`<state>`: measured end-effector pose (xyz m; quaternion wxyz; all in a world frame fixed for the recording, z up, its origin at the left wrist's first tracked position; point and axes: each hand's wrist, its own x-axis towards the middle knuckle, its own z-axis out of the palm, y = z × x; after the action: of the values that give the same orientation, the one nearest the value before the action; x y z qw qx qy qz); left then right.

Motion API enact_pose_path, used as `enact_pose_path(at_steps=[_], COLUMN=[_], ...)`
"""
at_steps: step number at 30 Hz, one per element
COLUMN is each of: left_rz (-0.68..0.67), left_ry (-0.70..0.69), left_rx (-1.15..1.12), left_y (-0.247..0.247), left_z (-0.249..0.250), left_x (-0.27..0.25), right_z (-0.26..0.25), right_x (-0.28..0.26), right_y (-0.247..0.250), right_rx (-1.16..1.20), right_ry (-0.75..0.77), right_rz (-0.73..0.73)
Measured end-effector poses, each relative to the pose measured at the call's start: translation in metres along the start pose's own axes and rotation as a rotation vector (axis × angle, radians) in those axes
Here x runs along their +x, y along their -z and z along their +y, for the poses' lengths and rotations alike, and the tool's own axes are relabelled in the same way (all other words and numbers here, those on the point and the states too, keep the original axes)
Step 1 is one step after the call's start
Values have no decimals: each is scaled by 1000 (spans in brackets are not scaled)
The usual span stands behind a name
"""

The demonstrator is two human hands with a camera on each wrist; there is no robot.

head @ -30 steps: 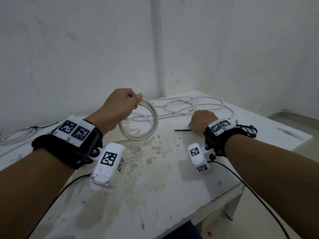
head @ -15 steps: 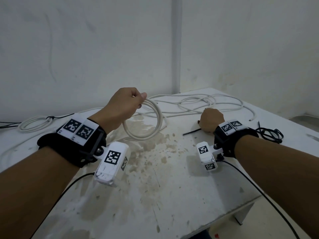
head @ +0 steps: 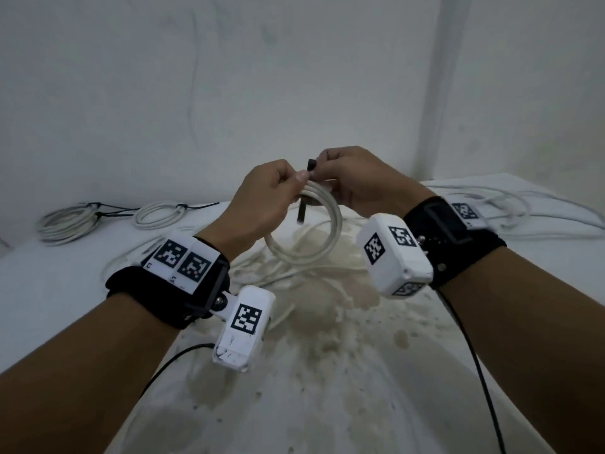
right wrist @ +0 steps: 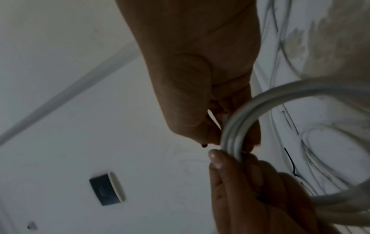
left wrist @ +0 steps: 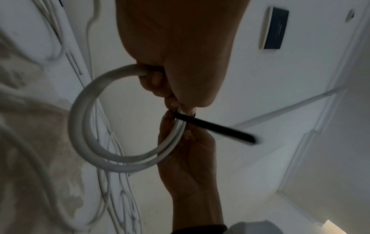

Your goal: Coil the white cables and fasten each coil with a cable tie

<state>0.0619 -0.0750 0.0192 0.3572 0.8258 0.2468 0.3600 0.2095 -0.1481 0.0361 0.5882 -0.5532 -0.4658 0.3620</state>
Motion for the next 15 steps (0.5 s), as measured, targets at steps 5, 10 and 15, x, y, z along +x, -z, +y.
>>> enact_pose_path(at_steps=[5, 10, 15], left_rz=[129, 129, 195], left_ry=[43, 29, 96], left_rx=[12, 77, 61], left_y=[19, 25, 26], left_z=[-19, -30, -29], left_x=[6, 21, 36], right_z=[3, 11, 7], right_x=[22, 40, 54], right_y=[-35, -43, -30], right_rx=[122, -5, -399], right_ry=[-5, 16, 147], right_rz=[-21, 95, 190])
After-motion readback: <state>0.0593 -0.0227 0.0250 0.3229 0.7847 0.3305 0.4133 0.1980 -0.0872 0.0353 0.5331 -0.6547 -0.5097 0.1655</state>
